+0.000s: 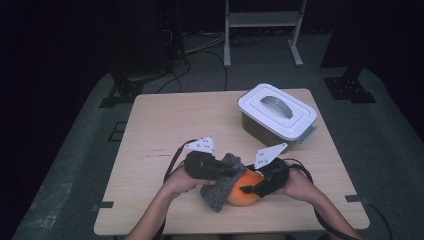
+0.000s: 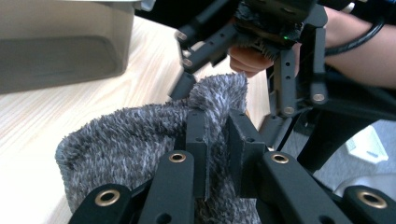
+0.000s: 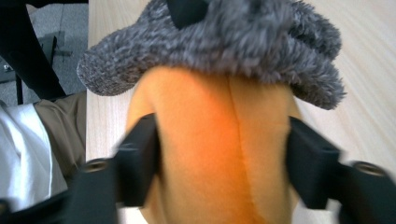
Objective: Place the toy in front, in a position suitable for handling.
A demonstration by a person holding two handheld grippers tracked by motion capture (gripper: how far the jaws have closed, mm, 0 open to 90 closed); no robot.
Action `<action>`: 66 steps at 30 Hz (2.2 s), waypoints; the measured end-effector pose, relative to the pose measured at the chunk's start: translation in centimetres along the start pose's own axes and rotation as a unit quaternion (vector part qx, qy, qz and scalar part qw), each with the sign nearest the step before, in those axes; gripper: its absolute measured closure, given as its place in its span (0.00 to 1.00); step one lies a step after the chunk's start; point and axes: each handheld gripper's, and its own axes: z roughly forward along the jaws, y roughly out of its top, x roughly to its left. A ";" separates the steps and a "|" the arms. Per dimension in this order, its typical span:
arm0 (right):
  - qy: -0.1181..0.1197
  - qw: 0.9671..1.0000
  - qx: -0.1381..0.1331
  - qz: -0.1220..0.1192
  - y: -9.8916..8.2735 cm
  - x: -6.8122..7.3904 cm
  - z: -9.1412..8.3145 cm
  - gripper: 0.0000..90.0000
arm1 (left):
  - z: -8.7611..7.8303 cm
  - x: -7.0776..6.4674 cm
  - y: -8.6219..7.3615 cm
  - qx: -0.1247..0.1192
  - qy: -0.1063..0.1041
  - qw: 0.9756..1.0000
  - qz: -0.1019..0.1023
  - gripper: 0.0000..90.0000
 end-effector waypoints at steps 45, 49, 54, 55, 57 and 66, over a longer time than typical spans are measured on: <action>-0.005 0.999 -0.036 0.032 -0.3 0.6 -1.1 0.28 | -0.3 0.1 -1.0 -0.009 0.020 1.000 -0.017 0.88; -0.011 0.999 -0.017 0.032 0.3 0.7 0.2 0.34 | -0.2 0.0 -1.0 -0.001 0.027 1.000 -0.013 0.88; 0.004 0.998 -0.050 0.032 -0.4 0.1 0.5 0.54 | -1.2 0.3 -1.4 -0.013 0.031 0.999 -0.024 0.88; 0.005 0.998 -0.057 0.027 -0.3 0.1 0.5 0.57 | -1.4 0.4 -1.4 -0.014 0.033 0.999 -0.024 0.88; 0.008 0.997 -0.073 0.020 0.0 0.0 0.6 0.59 | -2.0 0.4 -1.3 -0.018 0.039 0.999 -0.024 0.88; 0.039 0.995 -0.094 -0.018 1.5 0.0 2.7 0.61 | -3.5 0.2 -1.1 -0.010 0.052 0.998 -0.015 0.88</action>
